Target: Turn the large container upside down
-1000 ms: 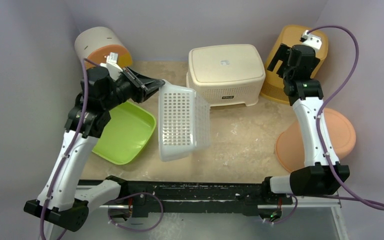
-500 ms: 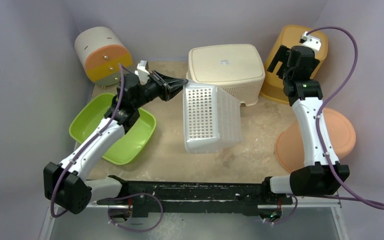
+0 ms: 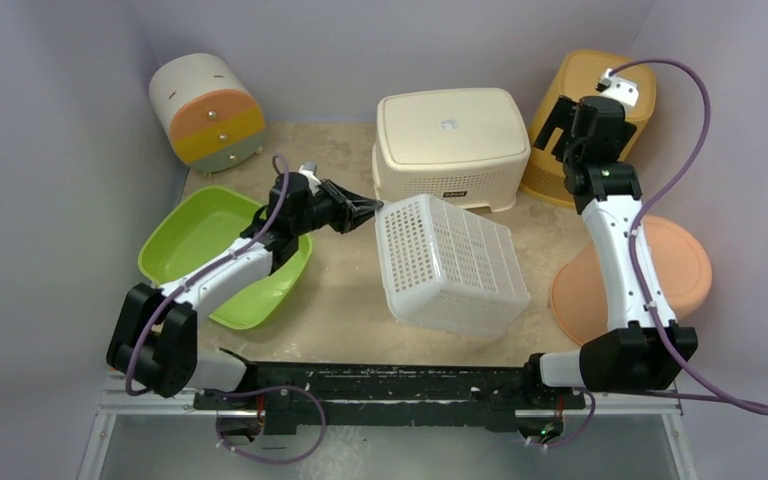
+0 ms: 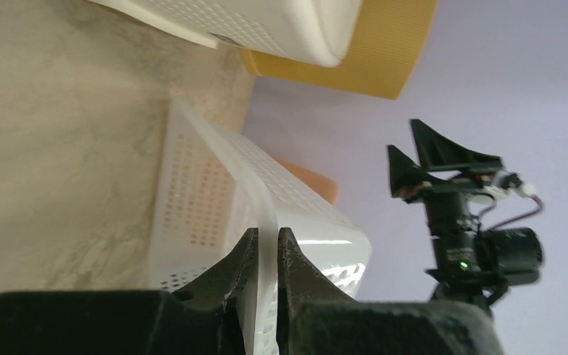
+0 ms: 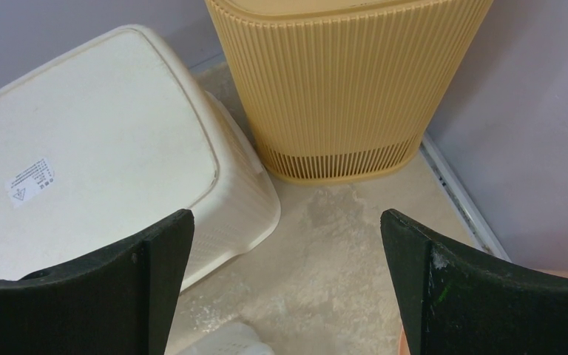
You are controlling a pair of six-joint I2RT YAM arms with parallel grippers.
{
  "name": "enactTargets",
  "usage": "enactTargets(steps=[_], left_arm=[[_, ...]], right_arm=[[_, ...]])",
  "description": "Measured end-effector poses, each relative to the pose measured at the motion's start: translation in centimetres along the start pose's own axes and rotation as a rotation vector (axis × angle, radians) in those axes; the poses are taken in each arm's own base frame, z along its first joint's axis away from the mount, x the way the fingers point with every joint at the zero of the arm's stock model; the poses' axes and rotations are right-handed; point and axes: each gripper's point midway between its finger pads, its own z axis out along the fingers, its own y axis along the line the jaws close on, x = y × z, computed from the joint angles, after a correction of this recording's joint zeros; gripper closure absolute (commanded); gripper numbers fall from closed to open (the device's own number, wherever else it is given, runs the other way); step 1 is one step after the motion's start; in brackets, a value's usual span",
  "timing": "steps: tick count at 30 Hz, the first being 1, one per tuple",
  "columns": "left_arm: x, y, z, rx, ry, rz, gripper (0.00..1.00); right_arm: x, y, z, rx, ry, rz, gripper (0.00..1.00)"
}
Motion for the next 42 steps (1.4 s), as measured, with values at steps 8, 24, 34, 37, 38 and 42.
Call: enactTargets(steps=[8, 24, 34, 37, 38, 42], left_arm=[[-2.0, 11.3, 4.2, -0.288, 0.018, 0.098, 1.0], [-4.2, 16.9, 10.9, -0.414, 0.082, 0.248, 1.0], [-5.1, 18.5, 10.8, -0.529, 0.105, 0.366, 0.52], [-5.5, 18.4, 10.2, -0.573, 0.111, 0.414, 0.49], [-5.6, 18.3, 9.8, -0.598, 0.108, 0.434, 0.48], [-6.5, 16.4, 7.2, -0.711, 0.085, 0.543, 0.47]], right_arm=[[1.1, -0.1, 0.4, 0.005, 0.02, -0.008, 0.02], [2.0, -0.5, 0.7, 0.016, 0.039, -0.014, 0.02], [2.9, -0.7, 0.9, 0.021, 0.059, -0.023, 0.0], [2.9, -0.6, 0.9, 0.019, 0.058, -0.023, 0.0], [2.9, -0.6, 0.9, 0.018, 0.059, -0.023, 0.0], [3.0, -0.4, 0.9, 0.004, 0.064, -0.023, 0.0]])
